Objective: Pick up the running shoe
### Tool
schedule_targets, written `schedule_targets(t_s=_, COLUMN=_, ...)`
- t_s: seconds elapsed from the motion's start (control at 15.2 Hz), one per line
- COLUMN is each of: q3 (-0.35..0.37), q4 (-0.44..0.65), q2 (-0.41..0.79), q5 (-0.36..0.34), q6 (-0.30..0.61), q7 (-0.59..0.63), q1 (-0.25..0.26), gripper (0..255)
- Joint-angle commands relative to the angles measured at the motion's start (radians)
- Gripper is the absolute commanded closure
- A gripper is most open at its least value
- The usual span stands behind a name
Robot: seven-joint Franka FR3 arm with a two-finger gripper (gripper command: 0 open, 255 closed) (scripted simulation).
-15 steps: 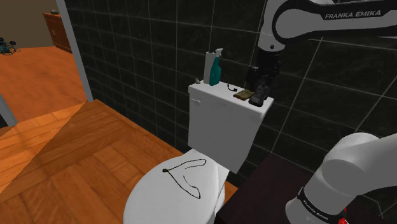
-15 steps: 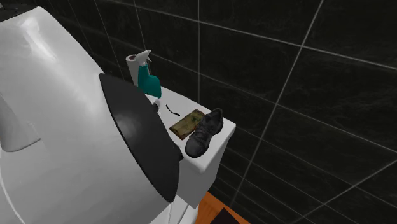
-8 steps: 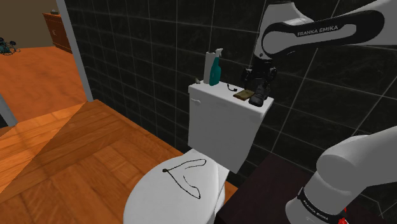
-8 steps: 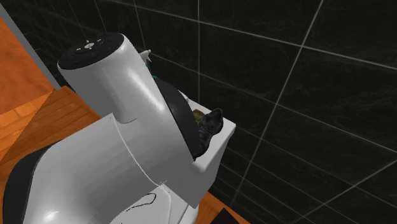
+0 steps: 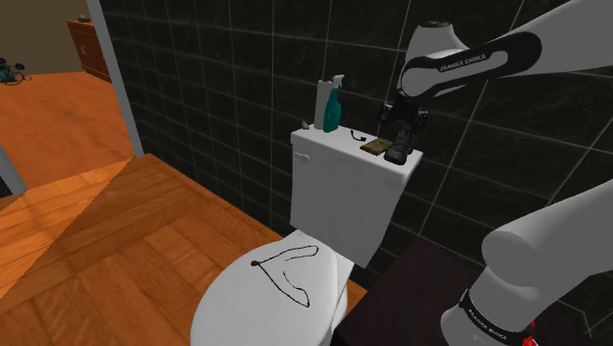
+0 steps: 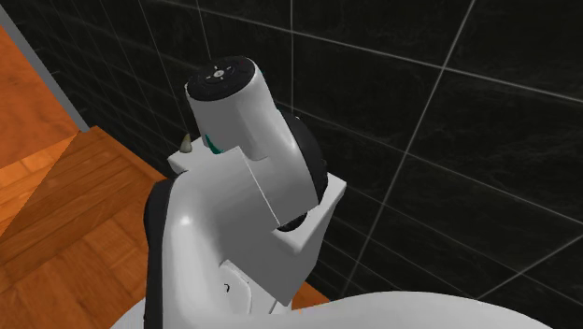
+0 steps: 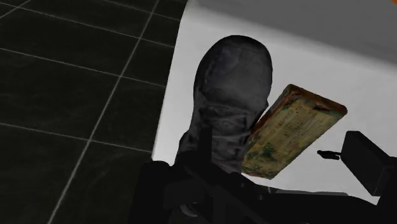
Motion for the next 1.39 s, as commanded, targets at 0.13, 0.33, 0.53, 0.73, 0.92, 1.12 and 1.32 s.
schedule_targets(t_s=0.13, q3=-0.014, q4=-0.012, q2=0.059, q5=-0.042, q6=0.12, q7=0.175, q1=-0.087, gripper=0)
schedule_targets(t_s=0.33, q3=-0.017, q4=-0.021, q2=0.08, q5=-0.059, q6=0.162, q7=0.23, q1=-0.112, gripper=0)
schedule_targets(t_s=0.53, q3=-0.015, q4=-0.048, q2=0.096, q5=-0.071, q6=0.204, q7=0.244, q1=-0.117, gripper=0)
schedule_targets(t_s=0.73, q3=-0.012, q4=-0.077, q2=0.118, q5=-0.089, q6=0.253, q7=0.264, q1=-0.124, gripper=0)
schedule_targets(t_s=0.92, q3=-0.011, q4=-0.074, q2=0.12, q5=-0.089, q6=0.253, q7=0.265, q1=-0.124, gripper=255)
schedule_targets(t_s=1.12, q3=-0.011, q4=-0.072, q2=0.121, q5=-0.089, q6=0.252, q7=0.266, q1=-0.124, gripper=255)
schedule_targets(t_s=1.32, q3=-0.011, q4=-0.072, q2=0.121, q5=-0.089, q6=0.253, q7=0.265, q1=-0.124, gripper=255)
